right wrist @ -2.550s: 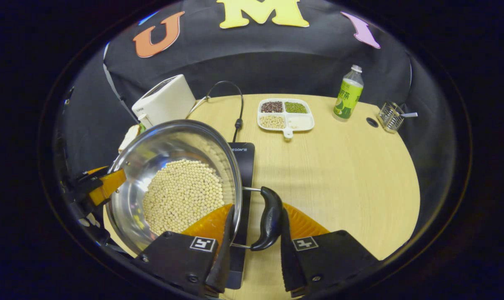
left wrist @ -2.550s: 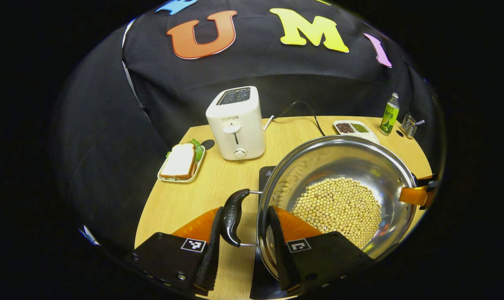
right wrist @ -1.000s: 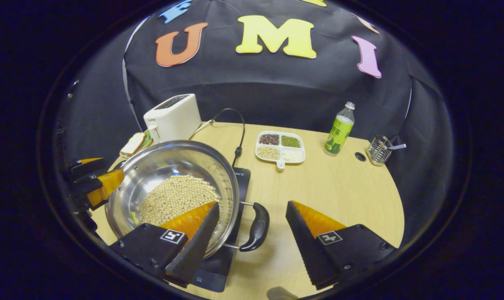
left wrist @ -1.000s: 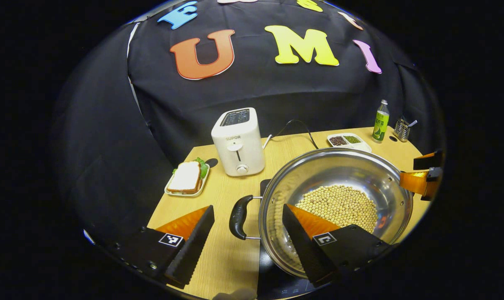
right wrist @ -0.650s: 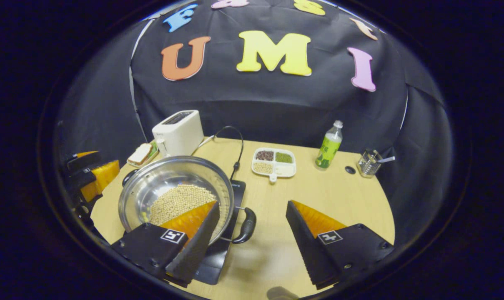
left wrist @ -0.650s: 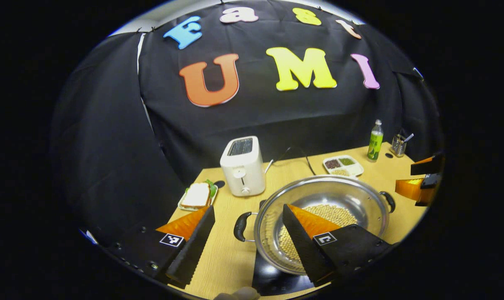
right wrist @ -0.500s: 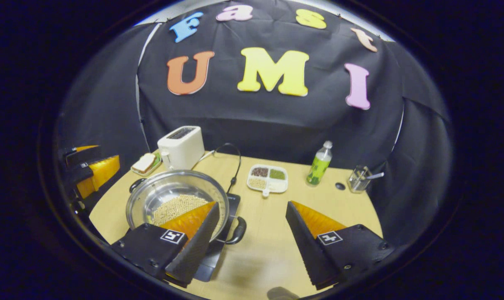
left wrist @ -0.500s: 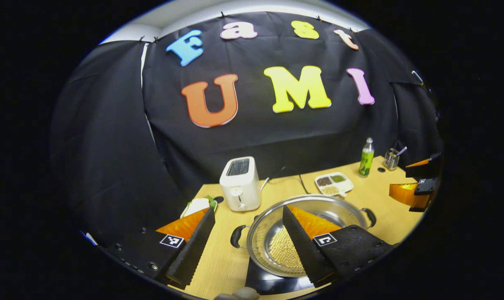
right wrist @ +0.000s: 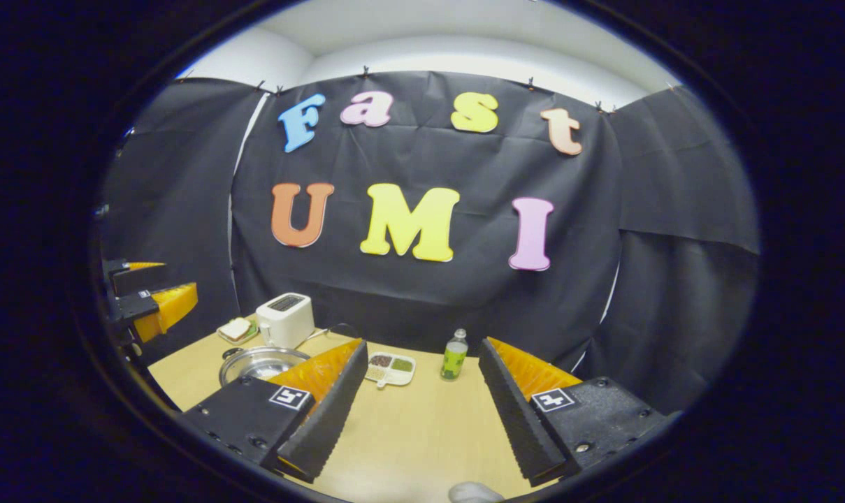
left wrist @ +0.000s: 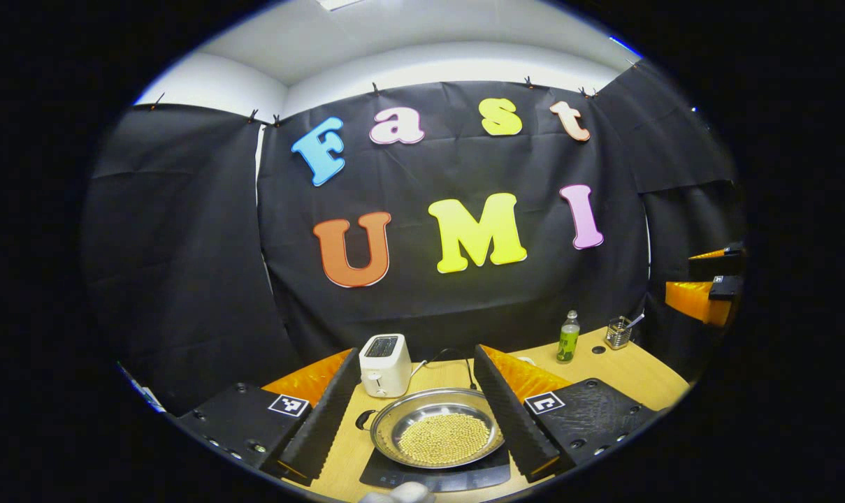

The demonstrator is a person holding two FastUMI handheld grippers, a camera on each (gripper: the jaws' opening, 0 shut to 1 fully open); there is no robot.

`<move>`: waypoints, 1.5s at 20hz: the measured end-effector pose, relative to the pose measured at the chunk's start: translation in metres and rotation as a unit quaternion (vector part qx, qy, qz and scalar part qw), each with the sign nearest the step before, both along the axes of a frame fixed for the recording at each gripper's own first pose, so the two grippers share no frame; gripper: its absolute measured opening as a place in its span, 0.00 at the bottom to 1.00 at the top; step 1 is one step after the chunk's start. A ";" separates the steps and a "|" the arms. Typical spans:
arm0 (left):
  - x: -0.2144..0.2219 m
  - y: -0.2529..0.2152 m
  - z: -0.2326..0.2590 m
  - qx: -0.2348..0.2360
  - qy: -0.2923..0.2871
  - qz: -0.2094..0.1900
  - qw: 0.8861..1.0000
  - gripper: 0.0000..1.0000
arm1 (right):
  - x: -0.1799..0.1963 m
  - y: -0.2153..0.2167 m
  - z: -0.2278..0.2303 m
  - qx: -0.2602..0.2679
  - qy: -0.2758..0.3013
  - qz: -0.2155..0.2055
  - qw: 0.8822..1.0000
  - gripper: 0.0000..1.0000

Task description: First push the handle of the pot to place it horizontally, then grasp the pot with both hands and set it on the induction cooktop.

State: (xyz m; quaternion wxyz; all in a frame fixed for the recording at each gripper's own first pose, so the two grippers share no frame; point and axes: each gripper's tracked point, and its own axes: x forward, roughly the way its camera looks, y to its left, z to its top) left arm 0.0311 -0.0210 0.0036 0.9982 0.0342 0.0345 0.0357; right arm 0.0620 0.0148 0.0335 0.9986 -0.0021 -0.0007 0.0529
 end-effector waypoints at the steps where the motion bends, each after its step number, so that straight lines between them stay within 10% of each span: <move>1: -0.005 -0.012 0.009 0.001 -0.005 0.001 1.000 0.96 | -0.005 -0.017 0.003 0.007 -0.004 -0.001 1.000 1.00; 10: -0.027 -0.085 0.054 -0.012 -0.036 0.008 0.999 0.96 | -0.015 -0.100 0.009 0.052 -0.015 0.006 0.999 1.00; 30: -0.026 -0.120 0.056 -0.013 -0.028 0.014 0.999 0.96 | -0.009 -0.128 0.000 0.049 -0.016 0.037 0.998 1.00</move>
